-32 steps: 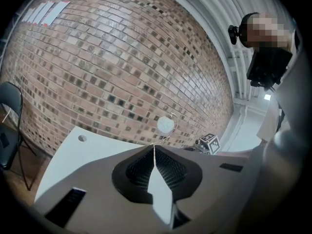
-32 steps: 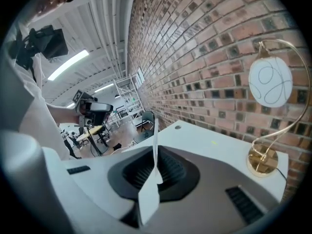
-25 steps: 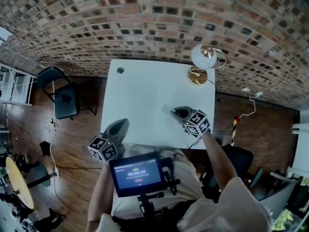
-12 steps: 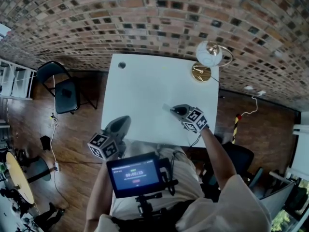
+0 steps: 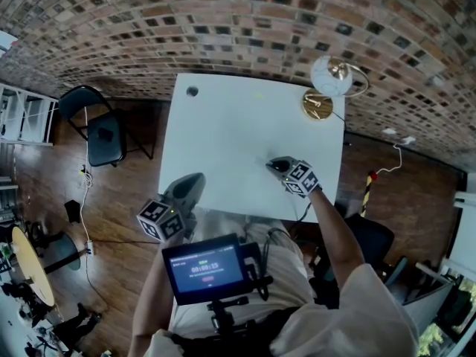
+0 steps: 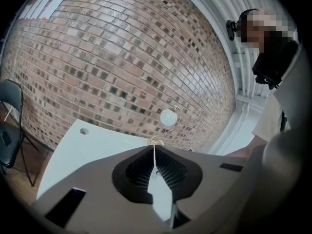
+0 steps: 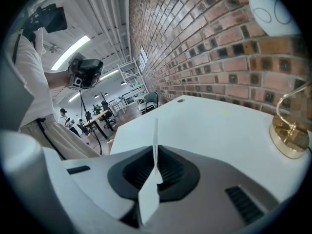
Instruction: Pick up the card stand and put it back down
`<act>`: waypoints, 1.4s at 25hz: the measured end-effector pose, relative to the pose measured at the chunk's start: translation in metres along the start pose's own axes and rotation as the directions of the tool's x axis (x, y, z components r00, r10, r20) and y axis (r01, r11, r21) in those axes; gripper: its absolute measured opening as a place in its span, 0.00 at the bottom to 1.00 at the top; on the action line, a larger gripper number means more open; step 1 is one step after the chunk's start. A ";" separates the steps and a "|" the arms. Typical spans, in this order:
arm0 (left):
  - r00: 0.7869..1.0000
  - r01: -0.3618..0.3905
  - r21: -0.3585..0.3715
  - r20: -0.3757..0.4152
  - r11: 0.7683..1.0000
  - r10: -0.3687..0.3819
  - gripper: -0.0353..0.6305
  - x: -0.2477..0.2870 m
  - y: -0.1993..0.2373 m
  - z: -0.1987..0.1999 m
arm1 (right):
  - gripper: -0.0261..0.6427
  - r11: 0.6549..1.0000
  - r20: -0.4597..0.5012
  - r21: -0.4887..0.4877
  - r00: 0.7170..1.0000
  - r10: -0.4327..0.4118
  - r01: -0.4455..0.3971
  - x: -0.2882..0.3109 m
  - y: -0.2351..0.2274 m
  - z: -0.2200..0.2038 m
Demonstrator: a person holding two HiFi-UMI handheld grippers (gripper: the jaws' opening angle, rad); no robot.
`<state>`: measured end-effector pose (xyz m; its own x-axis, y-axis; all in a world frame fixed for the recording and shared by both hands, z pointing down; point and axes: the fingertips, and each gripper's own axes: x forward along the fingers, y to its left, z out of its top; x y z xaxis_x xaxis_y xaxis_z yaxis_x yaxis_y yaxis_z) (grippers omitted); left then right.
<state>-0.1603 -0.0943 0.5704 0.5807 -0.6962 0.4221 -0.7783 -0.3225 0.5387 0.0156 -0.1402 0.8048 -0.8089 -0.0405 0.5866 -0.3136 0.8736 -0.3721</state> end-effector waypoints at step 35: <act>0.996 -0.039 -0.006 -0.082 0.999 0.039 0.07 0.006 0.009 -0.022 | 0.16 0.992 -0.094 -0.076 0.991 0.095 -0.102 0.044 0.002 -0.046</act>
<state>-0.1590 -0.0868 0.5940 0.5679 -0.6530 0.5012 -0.7990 -0.2909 0.5263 0.0024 -0.1181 0.8630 -0.7848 0.0885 0.6134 -0.1904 0.9075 -0.3745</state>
